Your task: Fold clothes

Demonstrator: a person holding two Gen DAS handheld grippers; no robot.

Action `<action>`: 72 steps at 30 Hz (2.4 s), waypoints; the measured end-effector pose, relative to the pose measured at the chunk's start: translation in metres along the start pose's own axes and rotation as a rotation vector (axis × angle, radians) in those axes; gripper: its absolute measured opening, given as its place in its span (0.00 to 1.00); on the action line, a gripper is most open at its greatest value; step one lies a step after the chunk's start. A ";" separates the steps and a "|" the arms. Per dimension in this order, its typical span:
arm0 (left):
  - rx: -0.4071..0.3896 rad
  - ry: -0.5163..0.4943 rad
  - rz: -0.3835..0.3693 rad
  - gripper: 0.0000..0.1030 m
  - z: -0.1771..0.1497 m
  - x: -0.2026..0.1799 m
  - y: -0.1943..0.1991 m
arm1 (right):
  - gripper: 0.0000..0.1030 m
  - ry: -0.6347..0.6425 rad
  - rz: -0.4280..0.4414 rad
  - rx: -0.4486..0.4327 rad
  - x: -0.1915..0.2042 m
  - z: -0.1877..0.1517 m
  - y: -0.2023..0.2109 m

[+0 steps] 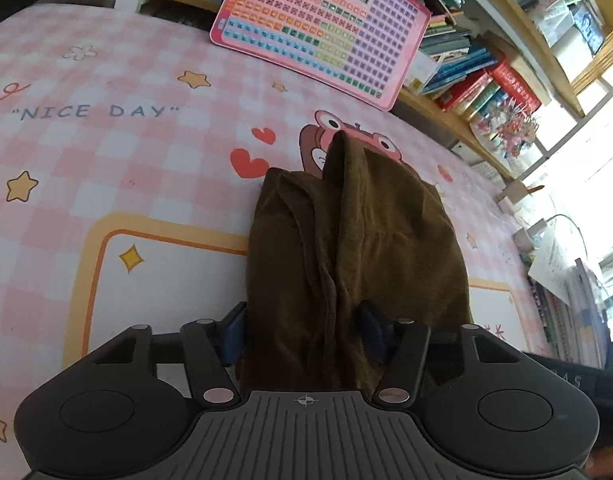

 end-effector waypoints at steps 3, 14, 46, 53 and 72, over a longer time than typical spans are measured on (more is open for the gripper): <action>-0.023 -0.059 0.024 0.30 0.001 -0.011 0.009 | 0.27 0.164 -0.023 -0.050 0.017 -0.010 0.007; -0.020 -0.139 0.032 0.33 -0.013 -0.022 0.022 | 0.28 0.353 -0.077 -0.088 0.029 -0.030 0.020; -0.121 -0.184 -0.018 0.30 -0.025 -0.037 0.059 | 0.26 0.381 -0.008 -0.191 0.034 -0.060 0.052; -0.155 -0.167 0.018 0.30 -0.022 -0.057 0.061 | 0.26 0.428 0.039 -0.190 0.027 -0.047 0.065; -0.080 -0.143 0.118 0.31 -0.029 -0.108 0.040 | 0.26 0.419 0.127 -0.095 -0.020 -0.006 0.081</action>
Point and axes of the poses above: each gripper's, at about its wrist camera, not at the fingertips, and y roughly against the way its jaws point, x to its left, z to its top, the point moved 3 cm from there along -y, roughly the way its jaws point, and after that the axes turned 14 degrees about -y, right-handed, at the moved point
